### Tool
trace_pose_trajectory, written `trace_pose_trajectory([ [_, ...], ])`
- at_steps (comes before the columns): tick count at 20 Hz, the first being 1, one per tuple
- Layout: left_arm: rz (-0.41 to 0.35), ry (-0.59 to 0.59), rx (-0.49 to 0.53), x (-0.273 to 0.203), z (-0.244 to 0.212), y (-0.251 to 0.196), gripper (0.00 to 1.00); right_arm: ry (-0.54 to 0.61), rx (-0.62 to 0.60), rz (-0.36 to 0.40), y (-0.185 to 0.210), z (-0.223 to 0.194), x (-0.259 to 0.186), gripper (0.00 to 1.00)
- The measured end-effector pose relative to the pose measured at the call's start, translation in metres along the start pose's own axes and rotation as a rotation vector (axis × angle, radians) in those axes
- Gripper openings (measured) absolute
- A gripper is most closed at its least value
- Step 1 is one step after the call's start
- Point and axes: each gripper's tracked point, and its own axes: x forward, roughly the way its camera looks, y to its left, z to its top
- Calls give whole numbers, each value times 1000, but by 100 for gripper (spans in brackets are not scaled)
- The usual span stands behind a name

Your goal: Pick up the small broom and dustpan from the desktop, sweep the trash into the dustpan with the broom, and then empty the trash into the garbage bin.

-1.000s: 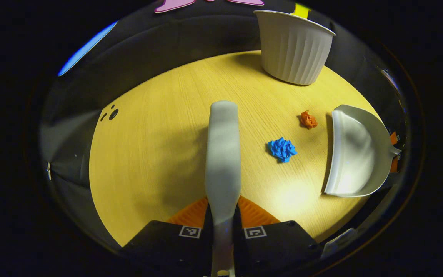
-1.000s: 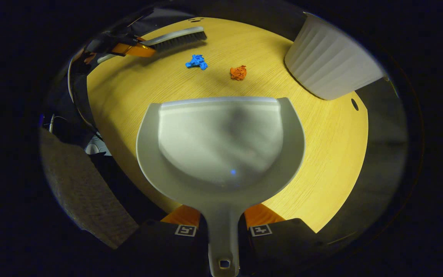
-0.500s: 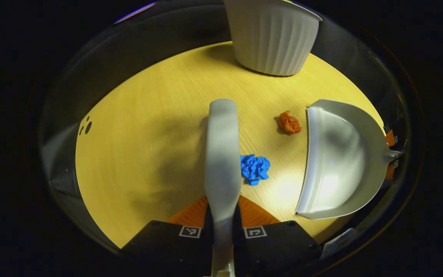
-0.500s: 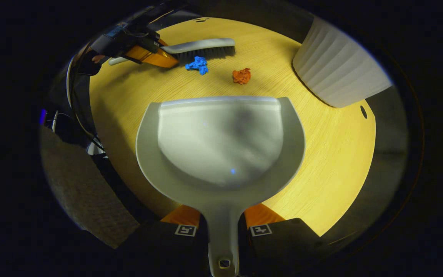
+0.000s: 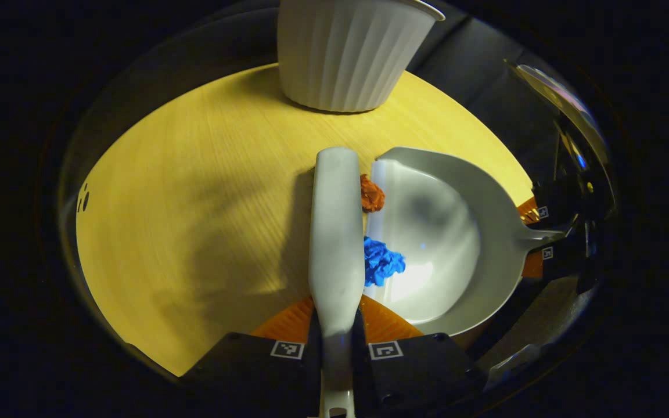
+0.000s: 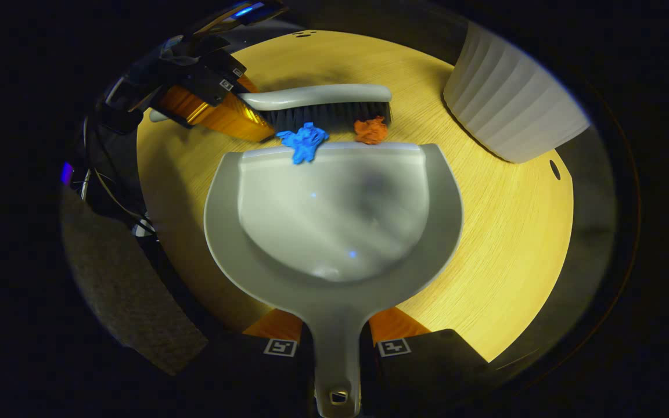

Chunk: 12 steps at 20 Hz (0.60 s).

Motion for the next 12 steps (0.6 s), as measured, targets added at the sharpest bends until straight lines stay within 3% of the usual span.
trace_pose_trajectory([
  [5,-75,-9,-31,-28,-7,-22,28,-60,0,4,0,-2,6,35],
  [8,-32,-44,-16,-54,-9,-17,26,-100,31,-8,0,-1,7,35],
  [12,73,-121,-80,-74,-17,9,27,-141,103,-37,10,-3,3,35],
])
